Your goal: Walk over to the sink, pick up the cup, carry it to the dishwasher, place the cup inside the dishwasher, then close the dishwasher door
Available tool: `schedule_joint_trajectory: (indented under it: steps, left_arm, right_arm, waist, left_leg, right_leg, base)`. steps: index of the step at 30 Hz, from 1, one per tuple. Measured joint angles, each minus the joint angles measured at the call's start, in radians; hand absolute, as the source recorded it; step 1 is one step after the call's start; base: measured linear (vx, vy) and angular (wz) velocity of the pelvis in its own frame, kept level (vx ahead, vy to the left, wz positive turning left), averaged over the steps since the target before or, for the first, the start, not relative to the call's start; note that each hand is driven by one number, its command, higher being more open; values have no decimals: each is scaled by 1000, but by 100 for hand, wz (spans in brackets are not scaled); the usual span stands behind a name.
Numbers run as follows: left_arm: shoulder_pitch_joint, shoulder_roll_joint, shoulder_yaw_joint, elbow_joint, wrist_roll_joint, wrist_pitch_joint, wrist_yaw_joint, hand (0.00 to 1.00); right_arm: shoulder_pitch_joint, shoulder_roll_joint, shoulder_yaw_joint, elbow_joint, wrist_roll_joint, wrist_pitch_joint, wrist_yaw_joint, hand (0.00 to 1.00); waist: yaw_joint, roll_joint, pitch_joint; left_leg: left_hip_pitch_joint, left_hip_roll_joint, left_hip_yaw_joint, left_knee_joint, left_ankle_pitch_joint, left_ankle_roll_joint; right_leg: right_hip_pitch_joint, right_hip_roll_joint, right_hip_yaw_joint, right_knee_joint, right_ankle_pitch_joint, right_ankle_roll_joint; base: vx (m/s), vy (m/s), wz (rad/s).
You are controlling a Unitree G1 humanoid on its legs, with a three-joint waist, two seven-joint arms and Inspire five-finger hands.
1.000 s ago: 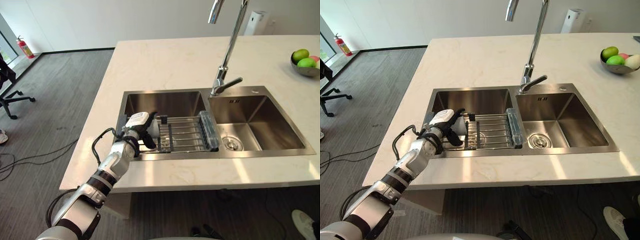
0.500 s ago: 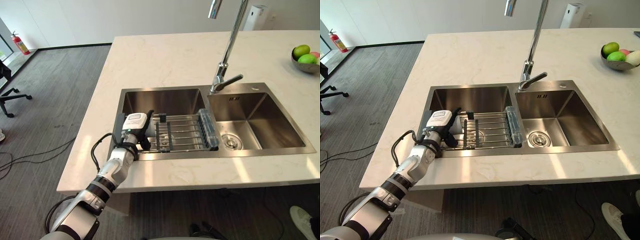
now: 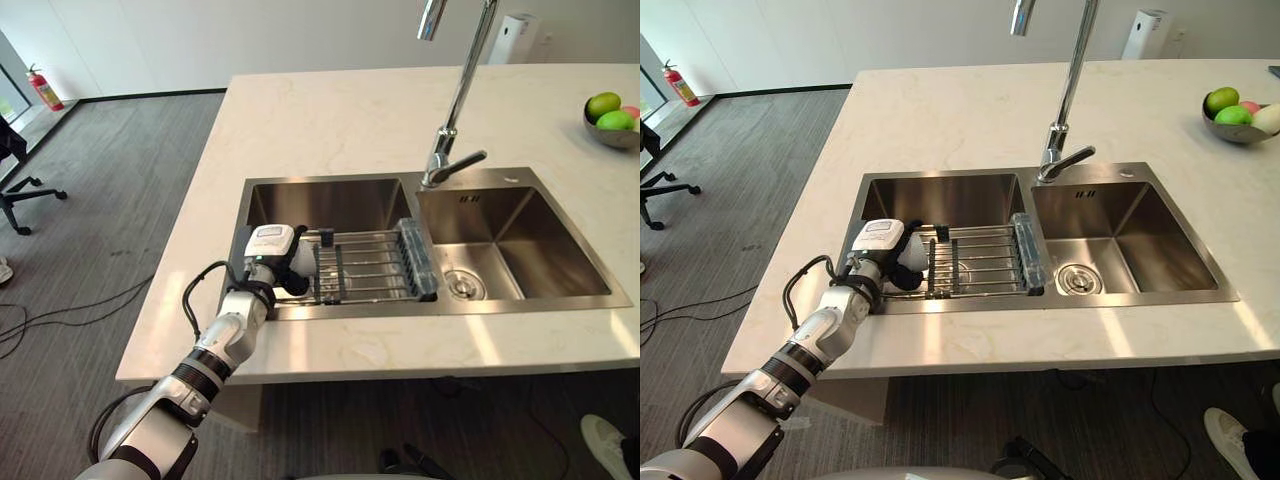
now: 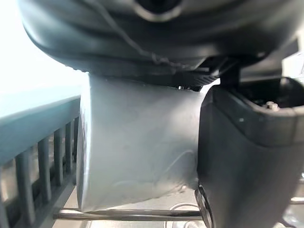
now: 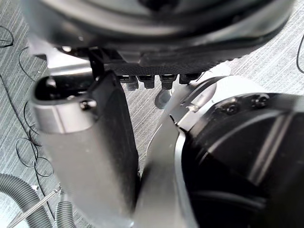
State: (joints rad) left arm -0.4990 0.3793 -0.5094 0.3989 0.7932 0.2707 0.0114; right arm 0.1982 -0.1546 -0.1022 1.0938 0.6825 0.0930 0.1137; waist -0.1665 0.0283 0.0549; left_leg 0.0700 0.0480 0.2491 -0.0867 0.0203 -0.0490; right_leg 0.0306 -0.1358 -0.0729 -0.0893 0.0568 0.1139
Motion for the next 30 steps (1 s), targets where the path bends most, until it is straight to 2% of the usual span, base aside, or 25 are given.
schedule_joint_trajectory:
  steps: [5, 8, 12, 14, 17, 19, 23, 27, 30]
  left_arm:
    - [-2, 21, -3, -1, -42, -8, 0, 0]
    - [0, 48, -4, 5, -92, -54, 16, 0]
    - [8, 95, -11, 7, -376, -158, 39, 0]
    - [13, 143, -48, -37, -617, -219, 39, 0]
    - [47, 186, -122, -140, -931, -265, -11, 0]
    - [49, 164, -119, -175, -1060, -268, -6, 0]
    - [69, 170, -76, -240, -1259, -268, -1, 0]
    - [160, 146, -50, -371, -1437, -268, -57, 0]
    - [206, 94, -50, -388, -1471, -268, -97, 0]
  right_arm:
    - [-1, 0, 1, 0, 0, 0, 1, 100]
    - [-1, 0, 1, -1, 0, 0, 3, 100]
    - [2, 0, 1, -1, 0, -7, 12, 100]
    - [2, 0, 0, -1, -1, -10, 17, 100]
    - [0, 0, 0, -1, -9, -11, 19, 100]
    - [-5, 0, 0, -1, -10, -11, 20, 100]
    - [0, -6, -13, -4, -21, -21, 36, 100]
    - [6, -5, -57, 0, -57, -21, 55, 100]
    - [2, 1, -96, -4, -79, -22, 72, 100]
  waist:
    - [-10, 2, -5]
    - [-14, 3, -5]
    - [-15, 3, -5]
    - [-15, 3, -5]
    - [-12, 4, -5]
    - [-17, 5, -4]
    - [-25, 19, 3]
    - [0, 21, 3]
    - [23, 21, 3]
  left_leg:
    - [-3, 0, -21, 0, 0, 0]
    - [-3, 0, -22, 0, 0, 0]
    - [-8, 0, -35, 0, 2, 3]
    - [-11, 0, -44, 0, 2, 3]
    - [-12, -2, -51, 0, 2, 3]
    - [-14, -4, -53, 0, 2, 3]
    - [-14, -3, -75, 0, 2, 3]
    - [-14, -3, -98, 1, 2, 3]
    - [-13, -4, -104, 11, 0, 5]
  right_leg:
    - [0, 1, -7, 0, 0, 0]
    - [0, 1, -9, 1, 0, 0]
    - [2, 0, -21, 2, -1, 1]
    - [4, 0, -41, 3, -1, 1]
    - [5, -2, -51, 4, -1, 1]
    - [4, -4, -59, 5, -1, 1]
    - [4, -4, -60, 6, -1, 1]
    - [16, -5, -86, 9, -3, -3]
    - [14, -10, -101, 29, -11, -16]
  base:
    - [-11, -32, 4]
    - [-10, -11, 0]
    - [-18, -30, 8]
    - [-4, -37, 11]
    - [1, -10, 2]
    - [0, 0, 0]
    - [-3, -40, -5]
    - [-27, -30, 15]
    - [-92, -13, 8]
